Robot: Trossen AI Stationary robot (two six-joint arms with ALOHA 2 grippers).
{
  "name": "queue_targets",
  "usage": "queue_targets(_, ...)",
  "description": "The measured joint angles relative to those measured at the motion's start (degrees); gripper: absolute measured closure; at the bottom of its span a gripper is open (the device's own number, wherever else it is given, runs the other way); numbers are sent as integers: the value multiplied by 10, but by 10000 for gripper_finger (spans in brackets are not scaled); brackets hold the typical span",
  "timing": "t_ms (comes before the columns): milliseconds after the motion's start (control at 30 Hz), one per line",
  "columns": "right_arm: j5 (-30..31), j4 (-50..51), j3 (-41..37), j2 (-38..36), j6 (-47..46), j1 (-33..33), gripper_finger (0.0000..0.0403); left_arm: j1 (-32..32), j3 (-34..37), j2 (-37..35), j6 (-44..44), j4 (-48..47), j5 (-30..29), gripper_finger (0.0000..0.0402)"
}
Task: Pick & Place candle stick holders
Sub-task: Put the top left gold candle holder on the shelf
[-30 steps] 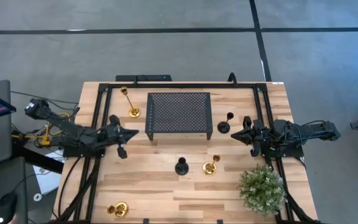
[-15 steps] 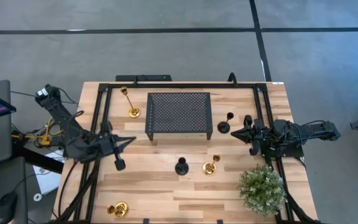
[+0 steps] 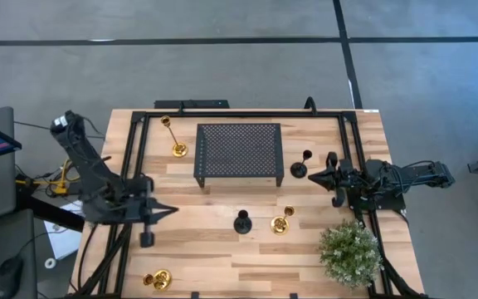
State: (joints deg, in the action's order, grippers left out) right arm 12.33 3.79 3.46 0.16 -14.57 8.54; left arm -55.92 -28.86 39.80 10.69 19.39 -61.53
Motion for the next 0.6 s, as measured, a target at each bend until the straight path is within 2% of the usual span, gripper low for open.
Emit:
queue_targets(100, 4, 0, 0, 0, 1, 0, 403, 74, 0, 19, -19, 0, 57, 397)
queue_targets(267, 3, 0, 0, 0, 1, 0, 403, 211, 1, 28, -20, 2, 211, 397)
queue_targets(367, 2, 1, 0, 0, 1, 0, 403, 282, -1, 19, -20, 4, 273, 397)
queue_targets(500, 0, 5, 0, 0, 1, 0, 403, 346, -4, -10, 3, -6, 331, 397)
queue_targets(600, 0, 5, 0, 0, 0, 0, 403, 374, -4, -49, 9, -54, 333, 397)
